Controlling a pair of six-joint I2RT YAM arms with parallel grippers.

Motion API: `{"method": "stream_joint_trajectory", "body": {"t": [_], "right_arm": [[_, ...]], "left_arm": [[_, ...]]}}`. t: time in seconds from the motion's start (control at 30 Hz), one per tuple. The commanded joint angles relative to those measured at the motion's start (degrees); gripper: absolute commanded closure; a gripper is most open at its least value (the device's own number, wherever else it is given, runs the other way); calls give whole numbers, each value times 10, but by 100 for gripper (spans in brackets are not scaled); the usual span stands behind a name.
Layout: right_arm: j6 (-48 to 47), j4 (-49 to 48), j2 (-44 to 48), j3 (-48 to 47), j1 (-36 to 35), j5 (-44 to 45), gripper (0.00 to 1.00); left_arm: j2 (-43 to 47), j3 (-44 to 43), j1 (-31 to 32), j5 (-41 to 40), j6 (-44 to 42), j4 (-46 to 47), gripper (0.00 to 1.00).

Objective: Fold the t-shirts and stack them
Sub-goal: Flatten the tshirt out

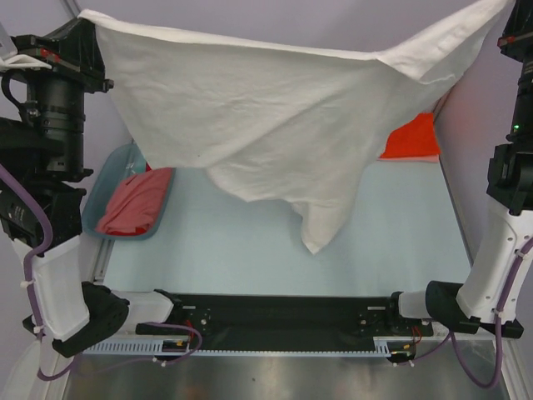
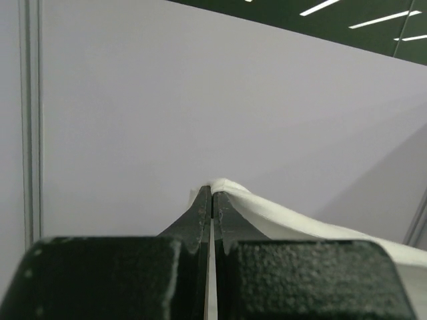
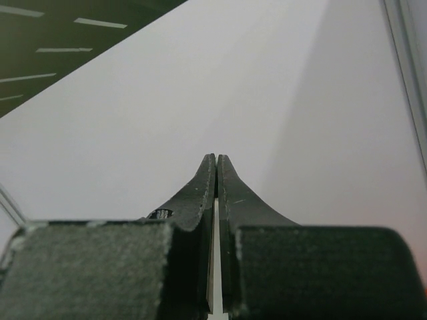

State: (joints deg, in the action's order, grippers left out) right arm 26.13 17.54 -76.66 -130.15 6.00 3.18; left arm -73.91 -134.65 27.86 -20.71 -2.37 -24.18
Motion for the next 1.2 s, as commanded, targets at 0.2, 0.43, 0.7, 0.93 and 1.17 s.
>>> {"method": "stream_joint_trajectory", "body": {"t": [0.2, 0.43, 0.7, 0.93, 1.17], "right_arm": [[-42, -4, 7, -66, 10, 34, 100], [-56, -3, 102, -36, 7, 59, 100], [-82, -20, 261, 96, -34, 81, 100], [-96, -2, 204, 133, -52, 40, 100], [-83, -109, 153, 364, -52, -19, 100]], "left_arm": [[27, -39, -9, -12, -1, -11, 100], [146, 65, -9, 55, 97, 28, 100], [269, 197, -9, 146, 120, 5, 100], [269, 320, -9, 139, 82, 9, 100], [210, 528, -24, 78, 76, 20, 100]]}}
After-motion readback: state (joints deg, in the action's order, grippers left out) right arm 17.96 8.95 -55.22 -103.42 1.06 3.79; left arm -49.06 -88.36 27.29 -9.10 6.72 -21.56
